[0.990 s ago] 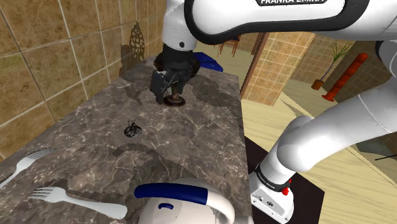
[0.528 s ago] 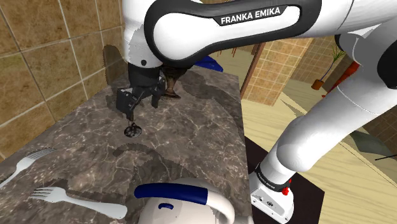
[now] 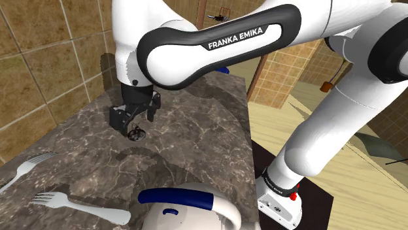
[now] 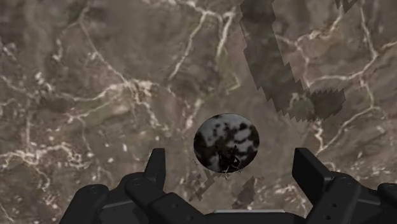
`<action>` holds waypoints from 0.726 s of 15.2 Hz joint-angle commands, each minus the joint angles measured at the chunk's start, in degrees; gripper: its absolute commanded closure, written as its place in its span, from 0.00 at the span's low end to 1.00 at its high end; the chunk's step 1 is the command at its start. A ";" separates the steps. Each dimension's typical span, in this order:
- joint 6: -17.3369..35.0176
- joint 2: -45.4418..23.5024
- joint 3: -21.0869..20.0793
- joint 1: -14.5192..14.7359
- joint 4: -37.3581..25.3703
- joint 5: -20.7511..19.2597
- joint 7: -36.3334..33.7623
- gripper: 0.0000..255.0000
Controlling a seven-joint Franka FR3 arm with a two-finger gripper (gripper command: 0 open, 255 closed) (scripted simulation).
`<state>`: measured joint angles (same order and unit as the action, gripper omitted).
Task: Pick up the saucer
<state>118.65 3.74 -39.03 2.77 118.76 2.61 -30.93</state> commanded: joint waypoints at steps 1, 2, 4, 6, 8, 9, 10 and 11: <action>1.94 -1.07 -0.25 0.07 1.06 -0.74 -0.61 0.00; 1.94 -1.07 -0.24 0.07 1.06 -0.74 -0.61 0.00; 1.96 -1.01 -0.22 0.07 1.13 -0.69 -0.56 1.00; 1.93 -0.99 -0.24 0.08 1.11 -0.68 -0.58 1.00; 1.93 -1.00 -0.24 0.08 1.10 -0.69 -0.59 1.00; 1.93 -1.00 -0.24 0.08 1.11 -0.69 -0.59 1.00; 1.94 -1.01 -0.24 0.08 1.10 -0.69 -0.59 1.00; 1.93 -1.00 -0.24 0.08 1.10 -0.69 -0.59 1.00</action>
<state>120.59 2.76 -39.28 2.86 119.83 1.92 -31.52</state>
